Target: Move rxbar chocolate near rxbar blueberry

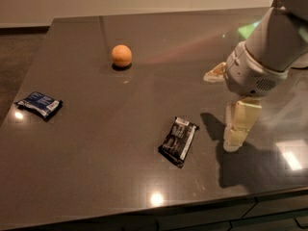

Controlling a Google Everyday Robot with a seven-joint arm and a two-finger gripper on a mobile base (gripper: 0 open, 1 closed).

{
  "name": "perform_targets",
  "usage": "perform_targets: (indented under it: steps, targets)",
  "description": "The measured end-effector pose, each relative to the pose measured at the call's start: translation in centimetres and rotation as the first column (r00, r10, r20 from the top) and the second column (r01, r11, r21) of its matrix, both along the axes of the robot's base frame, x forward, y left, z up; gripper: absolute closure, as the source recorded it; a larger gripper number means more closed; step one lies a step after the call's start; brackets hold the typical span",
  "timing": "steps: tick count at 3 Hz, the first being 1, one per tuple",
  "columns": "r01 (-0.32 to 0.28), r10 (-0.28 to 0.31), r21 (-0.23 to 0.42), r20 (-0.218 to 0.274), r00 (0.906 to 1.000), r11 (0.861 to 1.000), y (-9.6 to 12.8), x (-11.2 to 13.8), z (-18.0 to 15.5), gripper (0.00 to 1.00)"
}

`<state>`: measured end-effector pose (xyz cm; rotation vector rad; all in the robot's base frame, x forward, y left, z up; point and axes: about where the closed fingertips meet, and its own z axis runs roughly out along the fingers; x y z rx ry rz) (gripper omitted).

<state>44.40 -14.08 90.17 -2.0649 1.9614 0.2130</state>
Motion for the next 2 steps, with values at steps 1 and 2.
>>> perform_targets:
  steps: [1, 2]
  targets:
    - [-0.141, 0.141, 0.041, -0.014, 0.9898, 0.989, 3.1, -0.6, -2.8, 0.0]
    - [-0.217, 0.218, 0.063, -0.008, 0.976, 0.974, 5.1, -0.9, -4.3, 0.0]
